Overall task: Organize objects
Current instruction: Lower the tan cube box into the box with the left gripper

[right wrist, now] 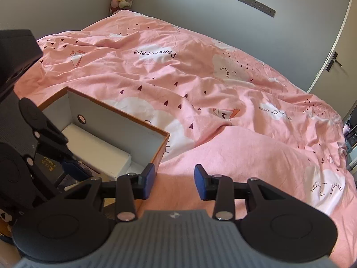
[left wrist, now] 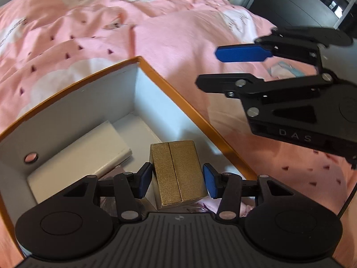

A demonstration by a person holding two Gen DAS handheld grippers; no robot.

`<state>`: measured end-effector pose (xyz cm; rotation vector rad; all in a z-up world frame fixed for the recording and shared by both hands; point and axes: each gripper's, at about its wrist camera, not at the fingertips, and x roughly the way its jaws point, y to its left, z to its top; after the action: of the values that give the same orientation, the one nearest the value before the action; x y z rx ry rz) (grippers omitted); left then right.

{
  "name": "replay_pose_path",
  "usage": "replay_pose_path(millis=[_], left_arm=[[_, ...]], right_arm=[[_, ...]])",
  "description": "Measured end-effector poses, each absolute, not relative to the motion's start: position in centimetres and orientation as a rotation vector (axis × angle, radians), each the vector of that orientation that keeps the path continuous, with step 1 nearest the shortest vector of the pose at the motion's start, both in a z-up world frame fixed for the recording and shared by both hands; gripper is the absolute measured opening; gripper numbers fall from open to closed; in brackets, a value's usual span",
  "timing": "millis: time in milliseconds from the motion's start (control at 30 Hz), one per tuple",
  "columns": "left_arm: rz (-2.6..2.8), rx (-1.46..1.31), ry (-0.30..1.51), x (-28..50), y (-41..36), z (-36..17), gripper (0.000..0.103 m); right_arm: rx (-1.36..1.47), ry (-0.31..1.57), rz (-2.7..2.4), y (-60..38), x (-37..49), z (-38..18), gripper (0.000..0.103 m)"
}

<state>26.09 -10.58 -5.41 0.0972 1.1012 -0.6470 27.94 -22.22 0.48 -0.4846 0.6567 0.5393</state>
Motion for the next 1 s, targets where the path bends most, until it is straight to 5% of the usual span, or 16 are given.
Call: replay_pose_path(millis=[467,1000], left_arm=[[-1.032,0.560,1.091,26.0,-13.4,-7.2,0.055],[-1.148,0.511,1.038,25.4,-11.5,-9.3,0.052]], right_arm=[[-0.525,0.691,0.574,-22.1,27.6,-0.4,0.040],[-0.587,0.730,0.566,-21.7,27.0,-0.8,0.042]])
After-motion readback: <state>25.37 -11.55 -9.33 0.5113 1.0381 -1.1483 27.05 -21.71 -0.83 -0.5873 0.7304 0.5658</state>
